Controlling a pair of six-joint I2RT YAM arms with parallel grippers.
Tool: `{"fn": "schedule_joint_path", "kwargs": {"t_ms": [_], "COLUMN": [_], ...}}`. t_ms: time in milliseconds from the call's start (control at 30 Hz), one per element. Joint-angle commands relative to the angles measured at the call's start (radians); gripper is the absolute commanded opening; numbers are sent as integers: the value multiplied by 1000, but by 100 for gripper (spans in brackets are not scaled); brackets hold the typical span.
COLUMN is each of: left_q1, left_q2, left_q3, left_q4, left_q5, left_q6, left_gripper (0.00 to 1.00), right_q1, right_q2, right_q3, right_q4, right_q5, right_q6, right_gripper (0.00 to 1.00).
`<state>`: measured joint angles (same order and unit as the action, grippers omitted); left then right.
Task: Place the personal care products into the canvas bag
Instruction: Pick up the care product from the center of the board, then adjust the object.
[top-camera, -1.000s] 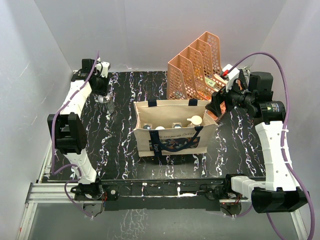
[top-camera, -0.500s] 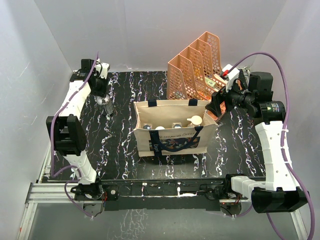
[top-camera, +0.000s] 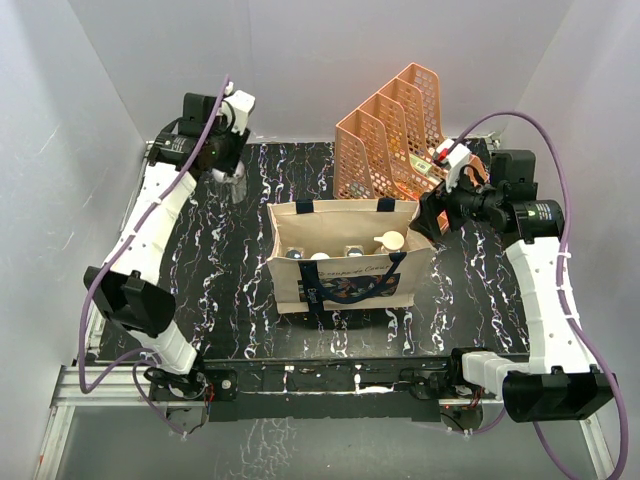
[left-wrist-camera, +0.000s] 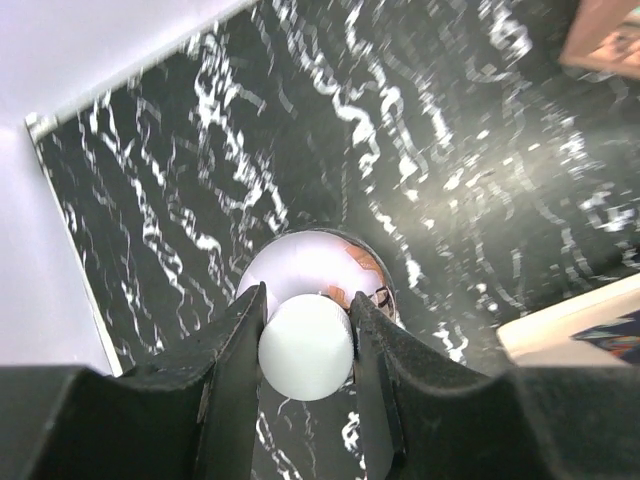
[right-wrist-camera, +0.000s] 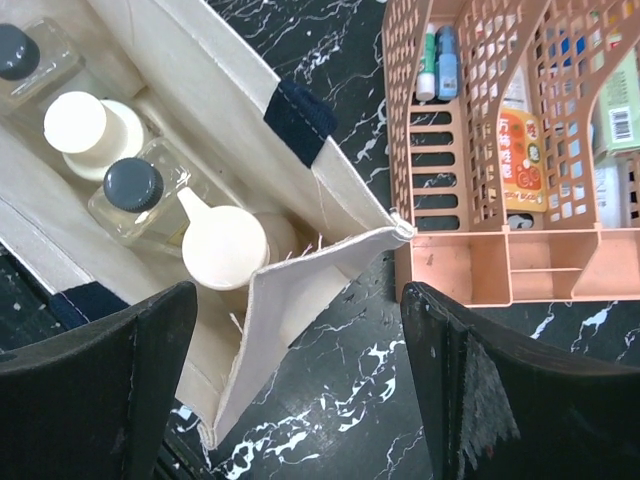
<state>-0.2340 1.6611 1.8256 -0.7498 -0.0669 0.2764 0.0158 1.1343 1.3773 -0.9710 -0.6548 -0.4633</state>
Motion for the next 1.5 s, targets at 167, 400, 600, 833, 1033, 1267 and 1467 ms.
{"fn": "schedule_joint_path", "kwargs": {"t_ms": [167,400,600,833,1033,1267,1467], "left_q1": [-158,-276,-376,-465,-528,-566,-584], "left_q2": [-21,10,29,44,54,73,94], "left_q3": [316,440,494,547,592,626,620], "left_q4": [-12,7,15,26,59,65,91], "left_q5": [-43,-30,-27,-30,-5,120,228], "left_q6": [-16,-40,-45,-68,-66,-121,-168], "left_gripper": [0,0,0,0,0,0,0], "right_q1": [64,84,83,67,46,8,-13], "right_q2": [22,25,19,10,4,-13,-31], "right_q3": [-40,-75,-81,-73,-69,-73,-83], "right_q4": [-36,-6,23,37,47,64,61], "right_q5": [44,77,140,182,215,243,221], "right_q6": [-35,-21,7,32,55,88,95], "right_gripper": [84,82,80,70,61,52,48]}}
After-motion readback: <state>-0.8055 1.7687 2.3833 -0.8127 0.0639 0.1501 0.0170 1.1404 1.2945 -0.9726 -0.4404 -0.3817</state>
